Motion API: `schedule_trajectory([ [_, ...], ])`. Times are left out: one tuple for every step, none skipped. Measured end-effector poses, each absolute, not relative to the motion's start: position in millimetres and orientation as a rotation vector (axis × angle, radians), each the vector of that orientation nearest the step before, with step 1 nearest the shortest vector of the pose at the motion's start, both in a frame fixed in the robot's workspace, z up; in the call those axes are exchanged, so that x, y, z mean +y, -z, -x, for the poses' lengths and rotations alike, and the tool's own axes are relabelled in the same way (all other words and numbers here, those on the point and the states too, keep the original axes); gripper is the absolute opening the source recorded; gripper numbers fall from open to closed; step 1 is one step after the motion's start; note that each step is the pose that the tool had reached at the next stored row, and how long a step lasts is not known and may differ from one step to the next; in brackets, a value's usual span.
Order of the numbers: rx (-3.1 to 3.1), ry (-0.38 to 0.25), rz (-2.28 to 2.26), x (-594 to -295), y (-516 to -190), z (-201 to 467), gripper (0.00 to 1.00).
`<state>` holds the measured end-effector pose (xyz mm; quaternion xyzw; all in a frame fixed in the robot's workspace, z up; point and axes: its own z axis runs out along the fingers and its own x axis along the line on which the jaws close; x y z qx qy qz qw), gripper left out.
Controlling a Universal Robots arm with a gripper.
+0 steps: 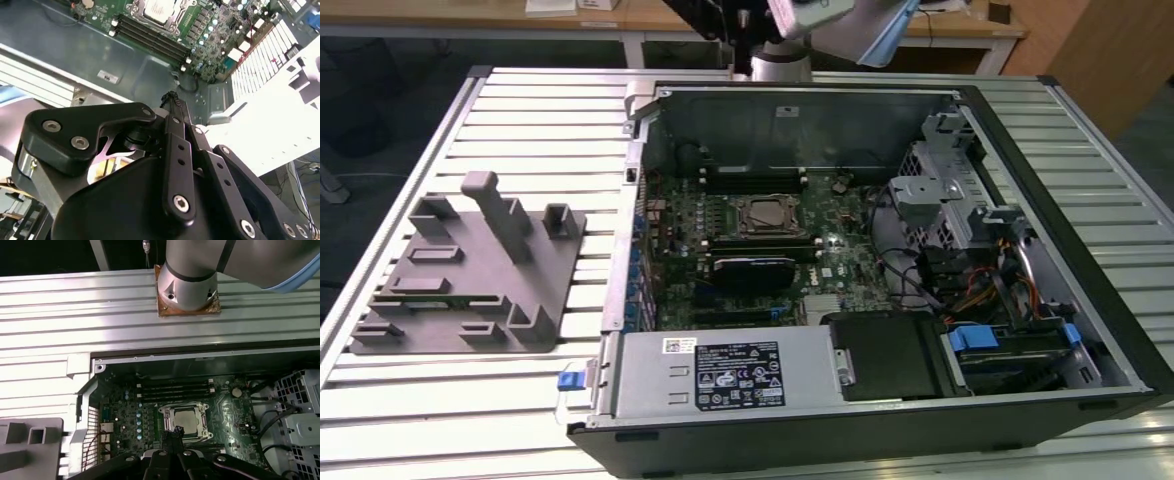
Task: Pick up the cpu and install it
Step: 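Install the second cpu locking lever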
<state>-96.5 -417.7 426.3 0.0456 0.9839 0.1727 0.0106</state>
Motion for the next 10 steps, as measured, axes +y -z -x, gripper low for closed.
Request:
schedule_trajectory([
  [3.070,-0.538,-0.144,-417.7,-430.8,96.5,0.11],
  [3.070,-0.538,-0.147,-417.7,-444.3,96.5,0.11],
  [3.069,-0.538,-0.149,-417.6,-449.0,96.5,0.11],
  [3.069,-0.537,-0.150,-417.6,-453.6,96.5,0.11],
  [3.069,-0.537,-0.152,-417.6,-458.2,96.5,0.11],
  [3.069,-0.537,-0.153,-417.6,-463.0,96.5,0.11],
  [3.069,-0.537,-0.154,-417.5,-467.6,96.5,0.11],
  [3.068,-0.536,-0.156,-417.5,-472.4,96.5,0.11],
  [3.068,-0.536,-0.157,-417.4,-477.7,96.5,0.11],
  [3.068,-0.536,-0.159,-417.5,-482.1,96.5,0.11],
])
